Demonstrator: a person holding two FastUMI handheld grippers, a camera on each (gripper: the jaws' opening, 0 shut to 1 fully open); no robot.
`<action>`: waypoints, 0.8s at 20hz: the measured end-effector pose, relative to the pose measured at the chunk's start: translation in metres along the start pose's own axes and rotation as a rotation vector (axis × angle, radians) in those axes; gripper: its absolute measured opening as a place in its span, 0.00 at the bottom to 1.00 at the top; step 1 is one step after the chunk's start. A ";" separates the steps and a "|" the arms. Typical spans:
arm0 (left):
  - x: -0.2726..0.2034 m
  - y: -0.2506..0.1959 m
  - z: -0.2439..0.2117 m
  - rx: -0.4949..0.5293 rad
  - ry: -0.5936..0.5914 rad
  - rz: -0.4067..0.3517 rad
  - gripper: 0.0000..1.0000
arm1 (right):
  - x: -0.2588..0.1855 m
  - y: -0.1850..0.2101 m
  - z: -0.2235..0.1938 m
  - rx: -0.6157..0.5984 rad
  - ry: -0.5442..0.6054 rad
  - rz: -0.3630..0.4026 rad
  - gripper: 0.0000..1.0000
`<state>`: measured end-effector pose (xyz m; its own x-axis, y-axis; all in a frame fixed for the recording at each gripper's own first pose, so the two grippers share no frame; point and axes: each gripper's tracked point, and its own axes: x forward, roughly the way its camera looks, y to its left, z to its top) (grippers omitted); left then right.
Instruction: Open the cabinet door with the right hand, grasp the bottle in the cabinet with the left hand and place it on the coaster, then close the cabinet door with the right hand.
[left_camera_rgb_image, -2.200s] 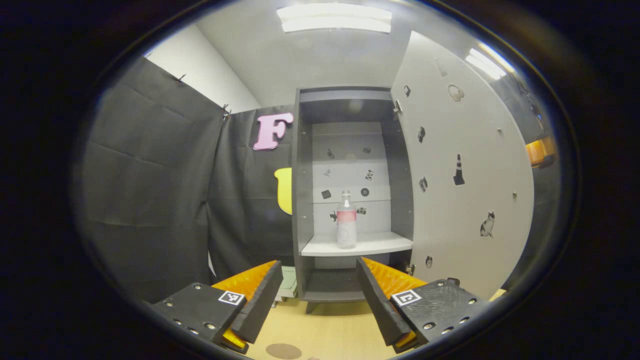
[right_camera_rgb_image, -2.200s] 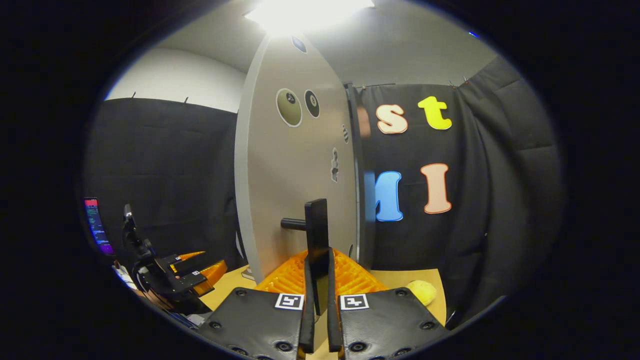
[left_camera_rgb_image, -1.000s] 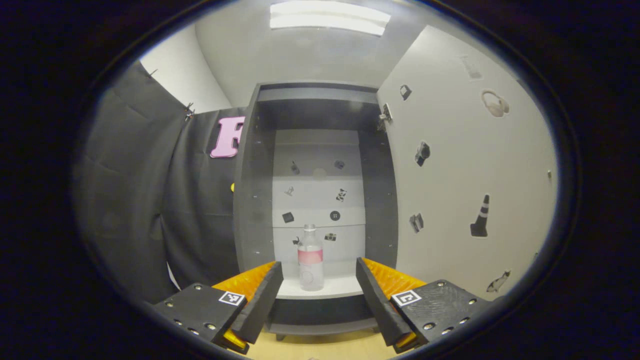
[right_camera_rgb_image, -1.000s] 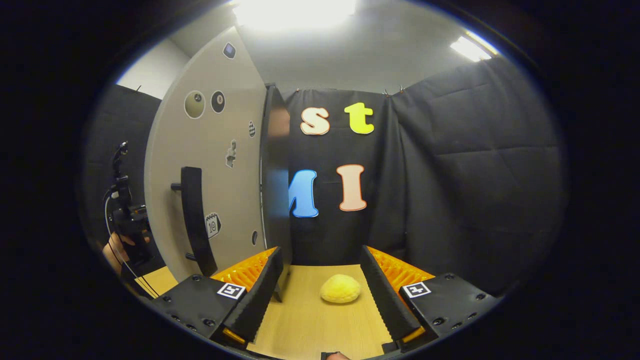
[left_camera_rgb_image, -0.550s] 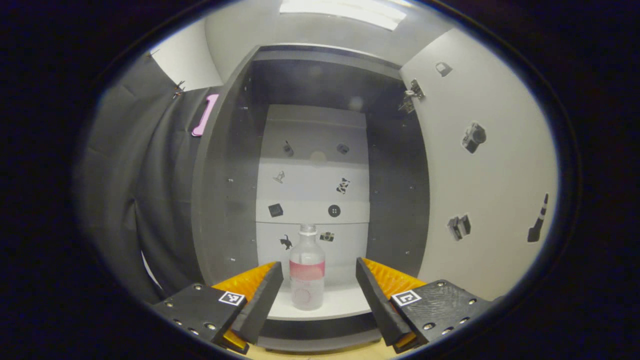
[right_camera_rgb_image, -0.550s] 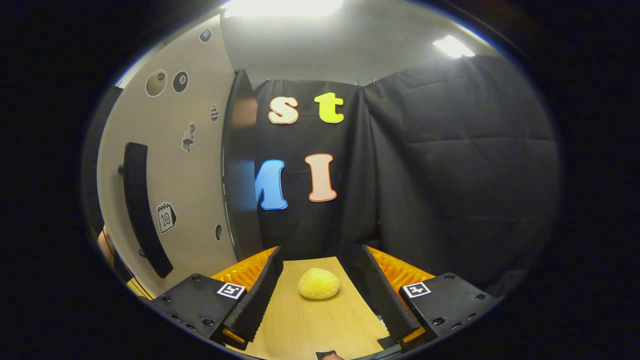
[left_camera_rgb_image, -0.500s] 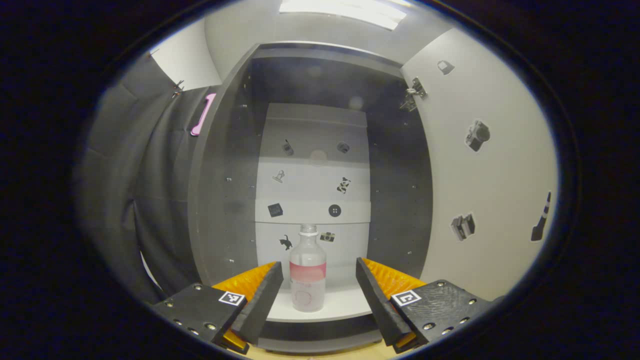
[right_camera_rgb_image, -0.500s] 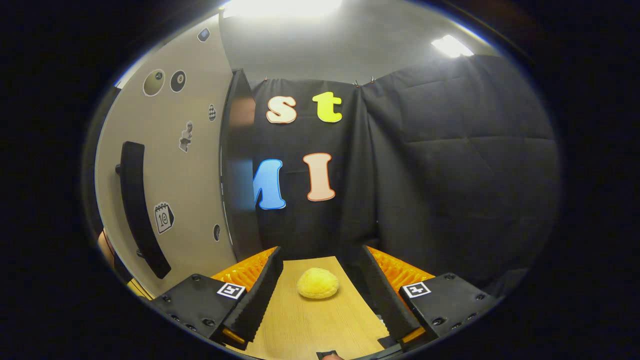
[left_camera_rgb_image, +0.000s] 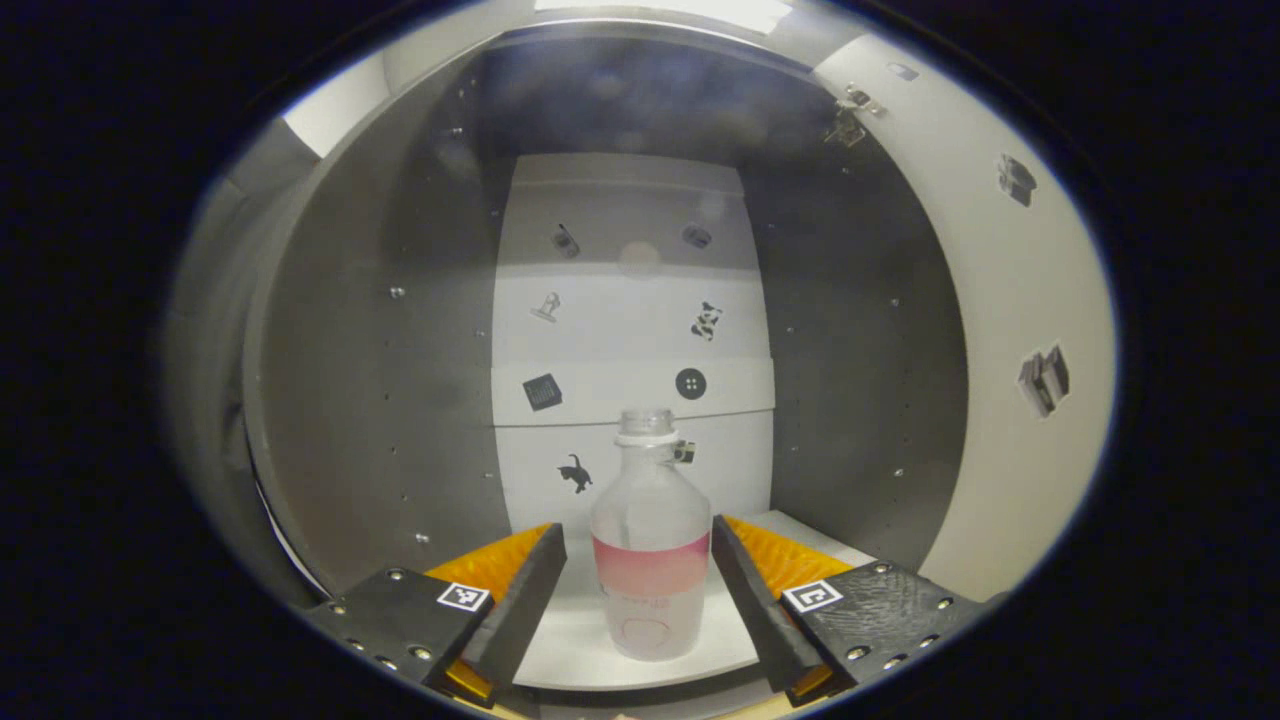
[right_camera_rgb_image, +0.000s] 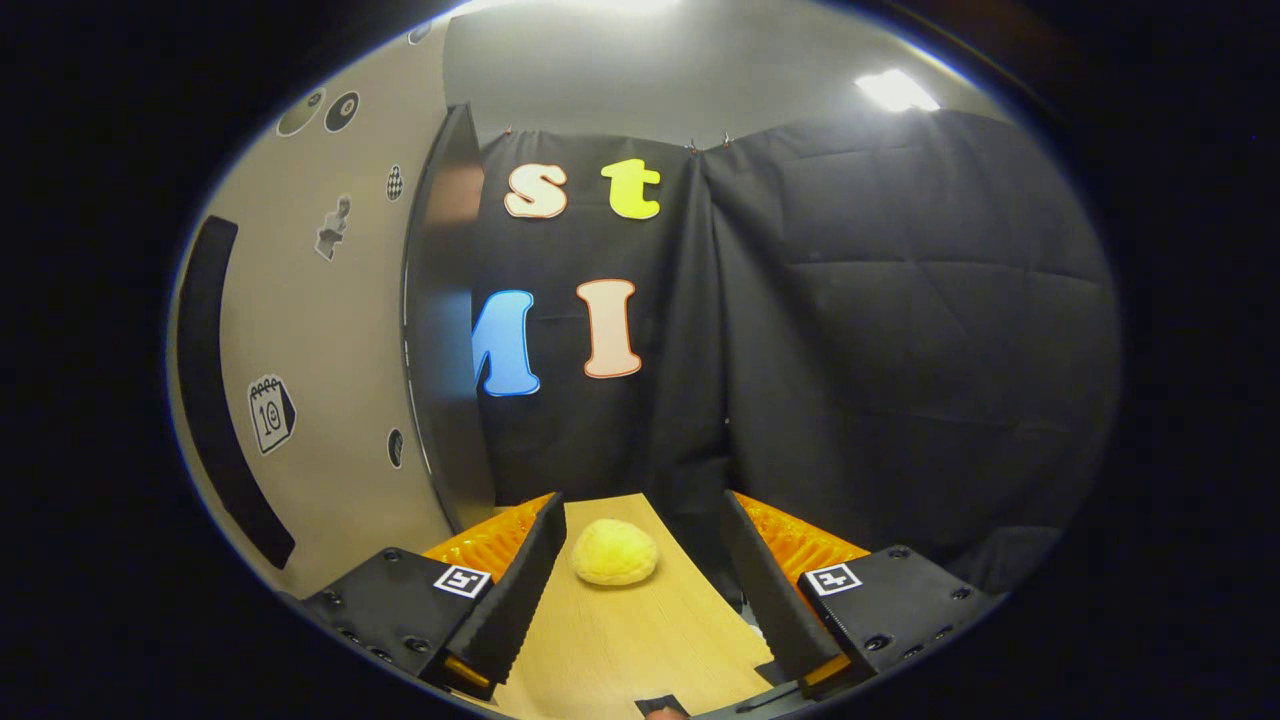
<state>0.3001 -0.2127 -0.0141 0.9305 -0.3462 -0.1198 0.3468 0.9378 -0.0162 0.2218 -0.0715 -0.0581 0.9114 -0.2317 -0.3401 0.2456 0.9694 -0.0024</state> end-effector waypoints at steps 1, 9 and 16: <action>0.006 0.001 -0.005 0.006 0.009 -0.007 0.89 | 0.001 0.003 -0.001 -0.003 0.003 -0.003 0.98; 0.012 -0.012 -0.007 0.015 0.020 -0.083 0.74 | 0.004 0.010 -0.006 0.001 0.015 -0.026 0.93; -0.040 -0.013 0.020 0.016 -0.037 -0.077 0.70 | -0.004 0.009 -0.002 -0.030 0.002 0.031 0.98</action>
<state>0.2606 -0.2114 0.0104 0.9047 -0.4180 -0.0820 0.4188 0.9080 -0.0079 0.2201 -0.0622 -0.0586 0.9176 -0.2019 -0.3424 0.2075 0.9780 -0.0205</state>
